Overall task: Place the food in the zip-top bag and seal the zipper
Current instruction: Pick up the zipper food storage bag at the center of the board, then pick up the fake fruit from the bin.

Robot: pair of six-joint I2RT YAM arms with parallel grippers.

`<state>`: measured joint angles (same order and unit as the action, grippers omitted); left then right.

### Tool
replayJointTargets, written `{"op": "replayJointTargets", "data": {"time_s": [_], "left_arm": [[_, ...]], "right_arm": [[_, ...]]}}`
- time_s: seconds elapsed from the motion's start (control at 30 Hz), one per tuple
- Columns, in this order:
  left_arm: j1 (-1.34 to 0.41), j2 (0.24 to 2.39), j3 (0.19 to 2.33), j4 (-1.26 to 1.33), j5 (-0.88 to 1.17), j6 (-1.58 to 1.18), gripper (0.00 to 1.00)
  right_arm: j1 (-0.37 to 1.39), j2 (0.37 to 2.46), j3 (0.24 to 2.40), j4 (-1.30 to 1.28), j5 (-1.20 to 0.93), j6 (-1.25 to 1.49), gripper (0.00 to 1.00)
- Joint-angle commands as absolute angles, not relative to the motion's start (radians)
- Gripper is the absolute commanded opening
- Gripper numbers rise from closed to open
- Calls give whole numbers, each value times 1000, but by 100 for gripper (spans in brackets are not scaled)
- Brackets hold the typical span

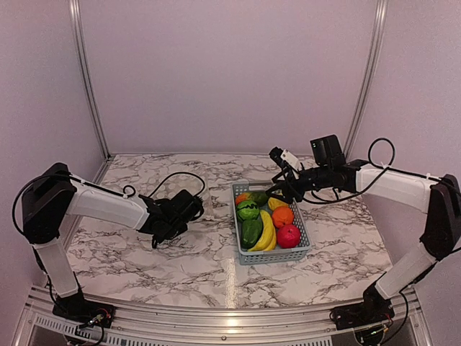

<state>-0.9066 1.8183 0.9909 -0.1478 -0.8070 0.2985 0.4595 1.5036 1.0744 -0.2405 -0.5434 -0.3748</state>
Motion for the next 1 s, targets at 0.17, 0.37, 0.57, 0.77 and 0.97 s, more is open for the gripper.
{"op": "replayJointTargets", "data": {"time_s": [0.17, 0.37, 0.57, 0.77, 0.97], "left_arm": [[-864, 1655, 1101, -318, -653, 122, 0], [-864, 1590, 1124, -424, -552, -8, 0], [-864, 1465, 1075, -395, -440, -140, 0], [-864, 1400, 1023, -345, -414, -186, 0], [-864, 1356, 976, -314, -406, -212, 0]], "right_arm": [[454, 1645, 1218, -419, -587, -488, 69], [480, 1811, 1374, -533, -521, -531, 61], [541, 1915, 1464, -598, -440, -579, 59], [578, 1996, 1509, -618, -411, -583, 76], [592, 2045, 1517, -638, -410, -597, 79]]}}
